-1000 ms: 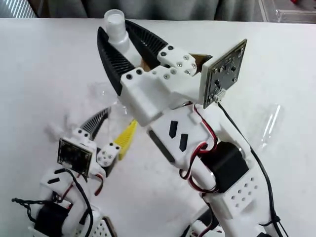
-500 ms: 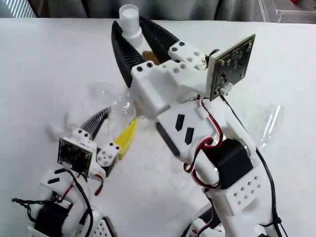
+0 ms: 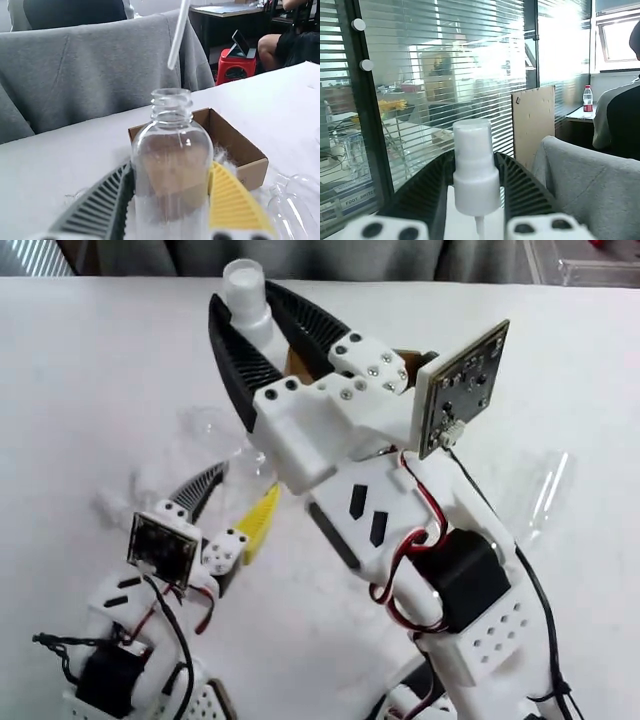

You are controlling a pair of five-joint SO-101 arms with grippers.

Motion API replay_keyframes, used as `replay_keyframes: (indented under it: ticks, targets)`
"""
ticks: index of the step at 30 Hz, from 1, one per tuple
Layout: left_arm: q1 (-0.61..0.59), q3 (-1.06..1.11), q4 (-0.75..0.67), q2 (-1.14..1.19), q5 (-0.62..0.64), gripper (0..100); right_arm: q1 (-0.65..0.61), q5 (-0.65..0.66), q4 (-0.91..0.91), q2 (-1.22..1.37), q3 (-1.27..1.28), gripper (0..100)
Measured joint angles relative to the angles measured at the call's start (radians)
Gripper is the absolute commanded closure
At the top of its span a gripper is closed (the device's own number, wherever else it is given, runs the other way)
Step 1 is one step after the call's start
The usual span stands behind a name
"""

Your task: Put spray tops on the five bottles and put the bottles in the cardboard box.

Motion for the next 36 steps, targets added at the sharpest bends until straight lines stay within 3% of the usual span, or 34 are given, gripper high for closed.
replay_keyframes:
  ticks: [36]
  targets:
    - [-0.002, 0.0, 0.0, 0.002, 0.0, 92, 0.0, 0.0, -0.051, -0.011, 0.094, 98.3]
